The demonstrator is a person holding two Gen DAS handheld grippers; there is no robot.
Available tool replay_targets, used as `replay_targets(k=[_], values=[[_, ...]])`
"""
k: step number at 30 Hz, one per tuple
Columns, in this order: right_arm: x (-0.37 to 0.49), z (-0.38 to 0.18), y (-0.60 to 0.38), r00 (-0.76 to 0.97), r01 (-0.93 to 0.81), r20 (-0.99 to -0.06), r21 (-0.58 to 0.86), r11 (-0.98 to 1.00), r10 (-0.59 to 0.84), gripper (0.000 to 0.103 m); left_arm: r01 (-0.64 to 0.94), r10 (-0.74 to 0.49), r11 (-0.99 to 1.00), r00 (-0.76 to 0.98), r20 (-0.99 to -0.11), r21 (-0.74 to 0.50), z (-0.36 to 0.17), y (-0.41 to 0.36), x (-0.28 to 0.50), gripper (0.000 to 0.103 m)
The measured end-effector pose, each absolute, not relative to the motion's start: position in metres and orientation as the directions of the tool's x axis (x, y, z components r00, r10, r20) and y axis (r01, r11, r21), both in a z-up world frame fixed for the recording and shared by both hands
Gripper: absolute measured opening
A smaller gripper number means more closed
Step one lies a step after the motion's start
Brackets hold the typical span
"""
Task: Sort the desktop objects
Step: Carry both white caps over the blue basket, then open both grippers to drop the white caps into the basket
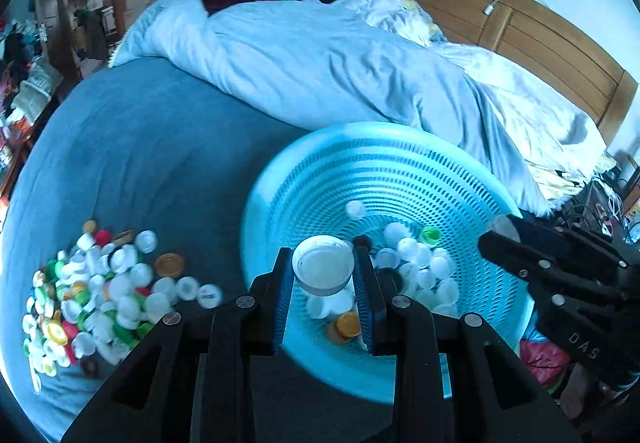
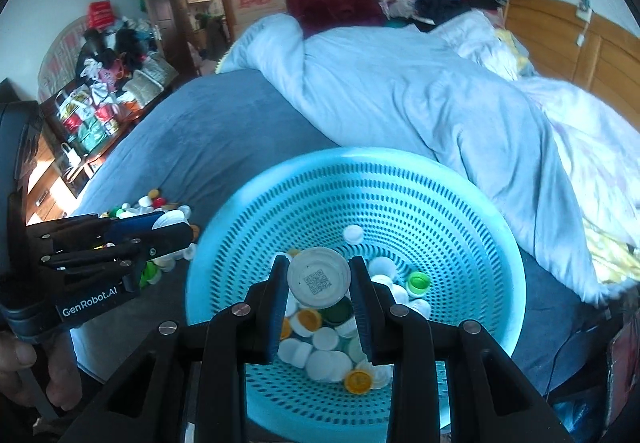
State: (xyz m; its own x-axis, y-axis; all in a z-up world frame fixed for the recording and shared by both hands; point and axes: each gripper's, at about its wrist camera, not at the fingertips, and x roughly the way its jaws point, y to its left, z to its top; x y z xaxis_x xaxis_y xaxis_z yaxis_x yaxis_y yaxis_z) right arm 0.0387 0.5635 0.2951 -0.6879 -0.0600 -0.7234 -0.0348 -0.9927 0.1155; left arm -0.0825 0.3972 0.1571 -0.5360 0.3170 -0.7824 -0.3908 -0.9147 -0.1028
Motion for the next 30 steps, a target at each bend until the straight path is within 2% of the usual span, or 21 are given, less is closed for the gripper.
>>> replay_targets(k=[13,30], values=[[0.027,0.271,0.616,-0.646,-0.117,-0.763,0.122,-0.986,-0.017,0.033,-0.466,0.316,-0.88,-0.435,-0.843,-0.089,0.133,0.468,-0.112,0.025],[0.015,0.259,0.626,-0.627,-0.128,-0.779,0.119,-0.985,-0.012,0.033,-0.476,0.281,-0.878,-0.411,-0.867,-0.059,0.114,0.482,-0.123,0.025]])
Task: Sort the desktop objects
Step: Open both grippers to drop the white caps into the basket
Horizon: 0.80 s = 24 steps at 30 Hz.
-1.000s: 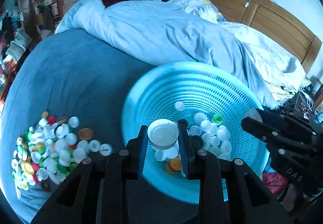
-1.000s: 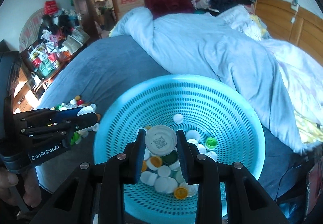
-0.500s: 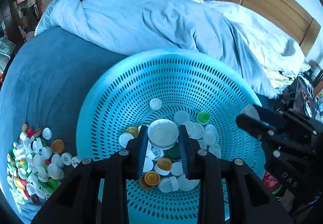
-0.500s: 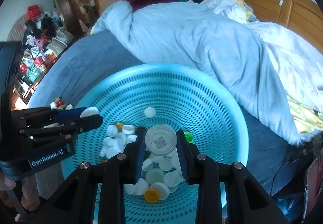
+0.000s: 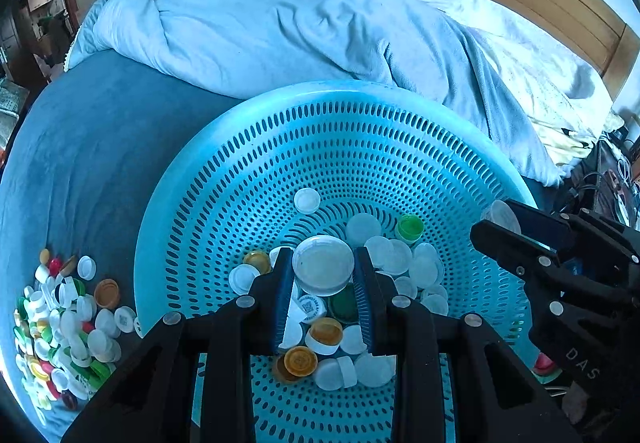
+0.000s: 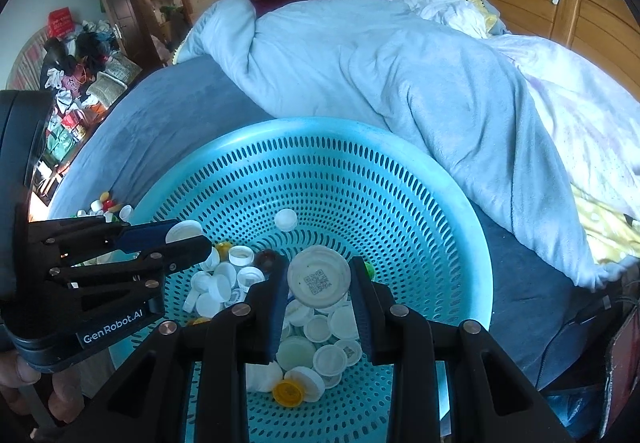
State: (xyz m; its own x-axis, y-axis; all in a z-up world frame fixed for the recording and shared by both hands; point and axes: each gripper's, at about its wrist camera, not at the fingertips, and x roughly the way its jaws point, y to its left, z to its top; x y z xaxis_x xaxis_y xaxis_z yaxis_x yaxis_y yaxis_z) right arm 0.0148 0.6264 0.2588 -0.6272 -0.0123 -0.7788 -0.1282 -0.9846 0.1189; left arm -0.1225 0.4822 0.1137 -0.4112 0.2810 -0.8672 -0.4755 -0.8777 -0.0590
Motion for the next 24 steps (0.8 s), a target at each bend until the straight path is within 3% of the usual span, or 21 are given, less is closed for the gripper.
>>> replay_targets(k=[4,5,6,8,10,16,24], values=[[0.015,0.256,0.627,-0.627,-0.133,-0.779,0.116,-0.984,-0.006,0.033,-0.481,0.271,-0.876,-0.411,-0.87,-0.046,0.11,0.485,-0.122,0.027],[0.015,0.256,0.627,-0.627,-0.135,-0.779,0.115,-0.984,-0.005,0.034,-0.482,0.27,-0.875,-0.411,-0.871,-0.044,0.11,0.486,-0.122,0.034],[0.015,0.256,0.627,-0.628,-0.137,-0.778,0.114,-0.984,-0.003,0.037,-0.481,0.267,-0.876,-0.415,-0.87,-0.039,0.11,0.486,-0.122,0.039],[0.016,0.256,0.628,-0.633,-0.143,-0.774,0.11,-0.984,0.005,0.053,-0.48,0.265,-0.877,-0.426,-0.865,-0.032,0.111,0.486,-0.12,0.04],[0.018,0.257,0.627,-0.639,-0.149,-0.769,0.104,-0.983,0.015,0.064,-0.479,0.27,-0.877,-0.42,-0.866,-0.041,0.111,0.485,-0.12,0.041],[0.022,0.264,0.625,-0.657,-0.171,-0.752,0.079,-0.982,0.054,0.084,-0.46,0.282,-0.886,-0.438,-0.854,-0.057,0.118,0.475,-0.122,0.041],[0.035,0.297,0.585,-0.742,-0.124,-0.667,0.049,-0.991,0.06,0.098,-0.421,0.292,-0.906,-0.546,-0.785,-0.044,0.151,0.419,-0.106,0.043]])
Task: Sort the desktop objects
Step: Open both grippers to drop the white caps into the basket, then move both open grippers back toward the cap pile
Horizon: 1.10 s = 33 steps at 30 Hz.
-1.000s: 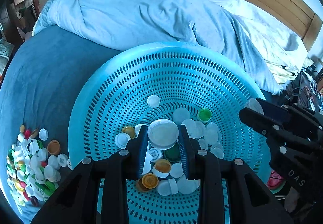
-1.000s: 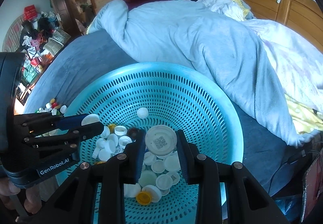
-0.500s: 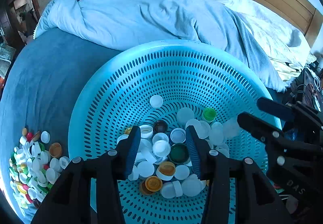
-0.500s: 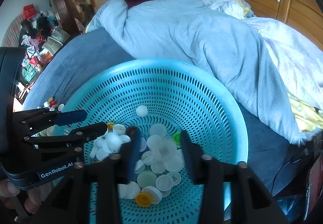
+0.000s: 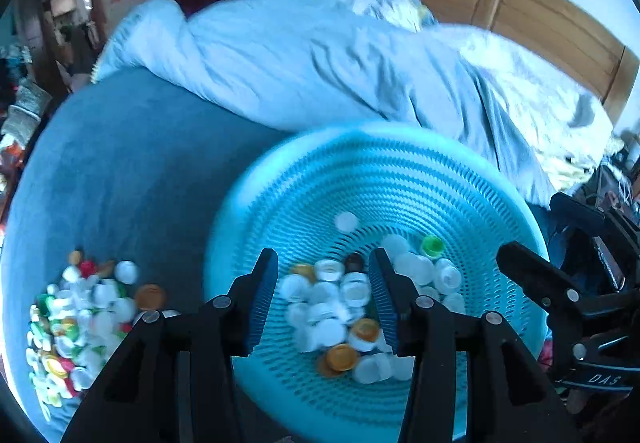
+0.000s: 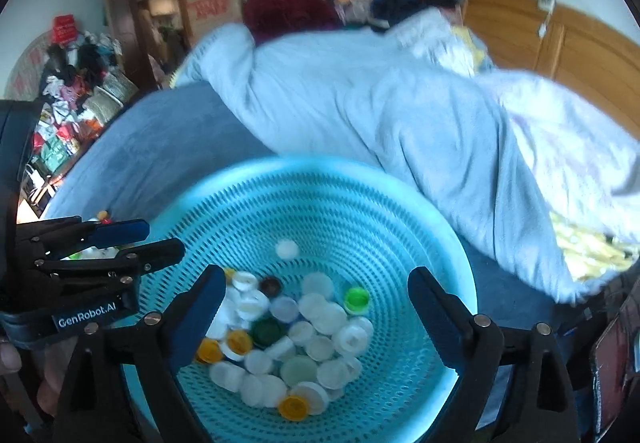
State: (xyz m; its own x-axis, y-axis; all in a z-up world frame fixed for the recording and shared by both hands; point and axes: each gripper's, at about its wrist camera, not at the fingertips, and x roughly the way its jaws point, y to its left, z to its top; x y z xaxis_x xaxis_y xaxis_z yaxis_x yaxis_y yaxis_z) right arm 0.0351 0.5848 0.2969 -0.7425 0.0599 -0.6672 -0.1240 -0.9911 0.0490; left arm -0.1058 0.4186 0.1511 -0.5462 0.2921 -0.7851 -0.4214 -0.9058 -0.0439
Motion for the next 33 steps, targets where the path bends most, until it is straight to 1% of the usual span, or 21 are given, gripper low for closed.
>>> replay_targets(k=[1,2,3,7,16,23,25,28,33], values=[[0.037,0.302,0.572,-0.756,-0.099,-0.653,0.053,-0.994,0.04,0.101,-0.404,0.282,-0.914,-0.566,-0.775,-0.038,0.155,0.404,-0.102,0.047],[0.037,0.304,0.564,-0.764,-0.083,-0.645,0.055,-0.995,0.028,0.103,-0.375,0.267,-0.926,-0.588,-0.764,-0.035,0.16,0.386,-0.097,0.058],[0.038,0.307,0.55,-0.776,-0.058,-0.631,0.058,-0.997,0.008,0.103,-0.353,0.256,-0.935,-0.604,-0.755,-0.035,0.162,0.372,-0.094,0.063],[0.033,0.311,0.506,-0.789,0.014,-0.611,0.085,-0.996,-0.064,0.103,-0.295,0.216,-0.955,-0.62,-0.754,-0.032,0.164,0.329,-0.085,0.063],[0.034,0.295,0.431,-0.75,0.142,-0.638,0.1,-0.985,-0.174,0.103,-0.213,0.176,-0.976,-0.633,-0.753,-0.049,0.152,0.266,-0.064,0.063],[0.033,0.265,0.381,-0.685,0.213,-0.69,0.117,-0.97,-0.234,0.103,-0.101,0.11,-0.993,-0.584,-0.804,-0.062,0.108,0.201,-0.041,0.064],[0.034,0.256,0.365,-0.669,0.237,-0.7,0.119,-0.964,-0.25,0.103,-0.063,0.071,-0.997,-0.568,-0.82,-0.043,0.092,0.182,-0.033,0.064],[0.033,0.236,0.337,-0.623,0.284,-0.73,0.123,-0.951,-0.28,0.103,-0.012,0.009,-1.0,-0.539,-0.843,-0.003,0.067,0.154,-0.021,0.064],[0.029,0.189,0.297,-0.528,0.327,-0.795,0.135,-0.935,-0.299,0.103,0.099,-0.049,-0.995,-0.471,-0.881,0.002,0.024,0.107,-0.004,0.063]])
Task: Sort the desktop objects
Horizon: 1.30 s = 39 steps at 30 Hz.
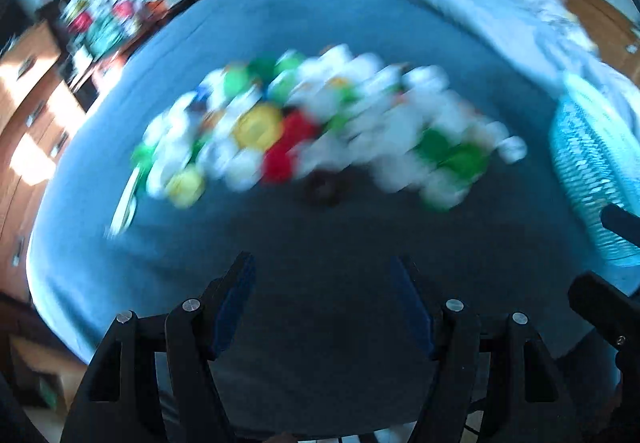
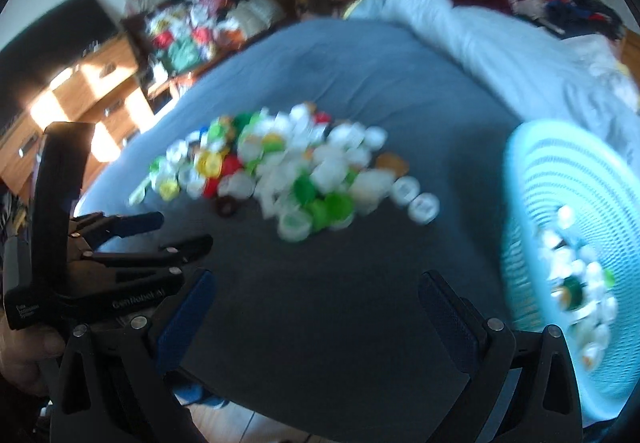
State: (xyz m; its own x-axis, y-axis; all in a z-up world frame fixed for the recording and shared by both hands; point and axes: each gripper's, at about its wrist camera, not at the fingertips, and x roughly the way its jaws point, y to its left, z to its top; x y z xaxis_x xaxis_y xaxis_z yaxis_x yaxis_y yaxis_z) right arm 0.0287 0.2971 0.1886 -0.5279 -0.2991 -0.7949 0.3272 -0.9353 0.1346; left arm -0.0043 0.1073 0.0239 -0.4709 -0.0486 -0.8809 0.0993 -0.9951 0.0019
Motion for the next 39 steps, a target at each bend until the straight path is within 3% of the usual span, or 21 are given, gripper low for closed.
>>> replay_targets(k=[7,8,9,11,20,25,39], values=[[0.013,0.125,0.273,-0.444,0.295,-0.868,0.094,-0.951,-0.224,0.103,0.164,-0.072,-0.986,-0.492,-0.867,-0.011,-0.006,0.086,0.014,0.068],[0.01,0.116,0.271,-0.421,0.289,-0.881,0.094,-0.953,-0.215,0.103,0.16,-0.062,-0.987,-0.499,-0.865,-0.022,-0.007,0.087,0.015,0.077],[0.008,0.109,0.269,-0.412,0.287,-0.888,0.085,-0.954,-0.203,0.103,0.146,-0.032,-0.988,-0.504,-0.863,-0.048,-0.009,0.088,0.015,0.093],[0.01,0.108,0.268,-0.43,0.278,-0.883,0.072,-0.958,-0.191,0.103,0.118,0.002,-0.99,-0.516,-0.857,-0.074,-0.011,0.092,0.016,0.101],[0.012,0.107,0.271,-0.424,0.279,-0.887,0.065,-0.958,-0.184,0.103,0.153,-0.026,-0.986,-0.52,-0.854,-0.063,-0.014,0.094,0.011,0.101],[0.012,0.116,0.277,-0.455,0.249,-0.884,-0.01,-0.969,-0.108,0.103,0.152,-0.038,-0.987,-0.528,-0.849,-0.051,-0.017,0.095,0.01,0.101],[0.012,0.107,0.296,-0.416,0.226,-0.892,0.088,-0.97,-0.178,0.103,0.152,-0.063,-0.988,-0.524,-0.849,-0.02,-0.018,0.099,0.008,0.102]])
